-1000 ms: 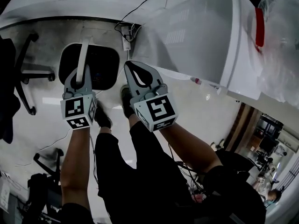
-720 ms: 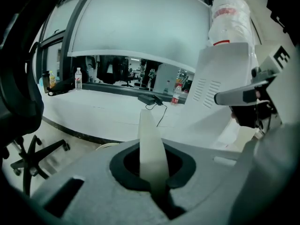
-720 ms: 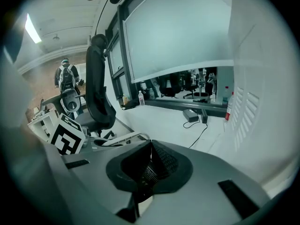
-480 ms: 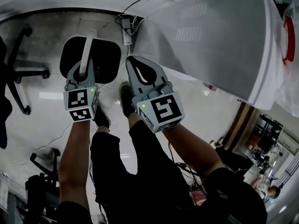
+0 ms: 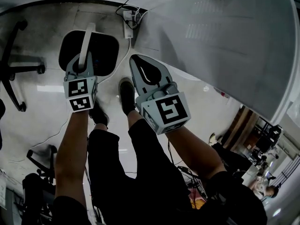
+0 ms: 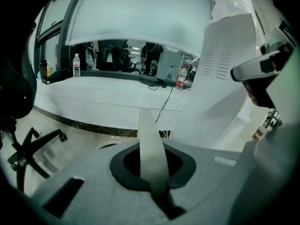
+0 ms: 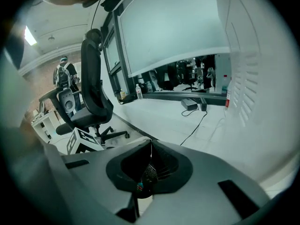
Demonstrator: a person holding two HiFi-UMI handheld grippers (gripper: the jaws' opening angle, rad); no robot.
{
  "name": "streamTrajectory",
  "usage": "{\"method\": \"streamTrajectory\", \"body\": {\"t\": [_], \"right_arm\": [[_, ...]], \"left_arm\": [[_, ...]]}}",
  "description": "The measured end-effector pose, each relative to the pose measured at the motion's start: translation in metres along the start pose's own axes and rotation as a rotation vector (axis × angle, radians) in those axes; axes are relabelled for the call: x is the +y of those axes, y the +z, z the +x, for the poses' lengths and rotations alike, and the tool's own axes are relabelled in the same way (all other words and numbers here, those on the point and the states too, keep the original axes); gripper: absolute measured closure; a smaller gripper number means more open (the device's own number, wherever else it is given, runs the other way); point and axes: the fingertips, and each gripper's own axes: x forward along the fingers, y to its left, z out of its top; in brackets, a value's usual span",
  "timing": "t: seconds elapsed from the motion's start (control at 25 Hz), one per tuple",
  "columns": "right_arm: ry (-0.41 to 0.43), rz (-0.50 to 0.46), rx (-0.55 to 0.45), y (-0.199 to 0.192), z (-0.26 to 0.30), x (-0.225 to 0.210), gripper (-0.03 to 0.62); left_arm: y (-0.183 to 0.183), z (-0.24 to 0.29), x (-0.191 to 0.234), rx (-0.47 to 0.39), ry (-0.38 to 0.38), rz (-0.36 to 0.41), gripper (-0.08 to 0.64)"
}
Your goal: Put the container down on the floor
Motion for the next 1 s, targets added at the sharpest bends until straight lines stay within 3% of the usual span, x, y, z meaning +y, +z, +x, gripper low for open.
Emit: {"method": "streamTrajectory", "body": {"t": [0.44,1.0], "right_arm": [[0.028,0.016,0.021,-0.013,0.008,0.007,0.584],[0.042,0.027,0.034,-0.022,0.015,0.004,0.584]], "left_arm": [[-0.010,0.029,-0.001,-0.003,0.003,-0.038,0.548],[-0.045,0.039,0.001,0.049,-0.006,-0.008,0.548]]}}
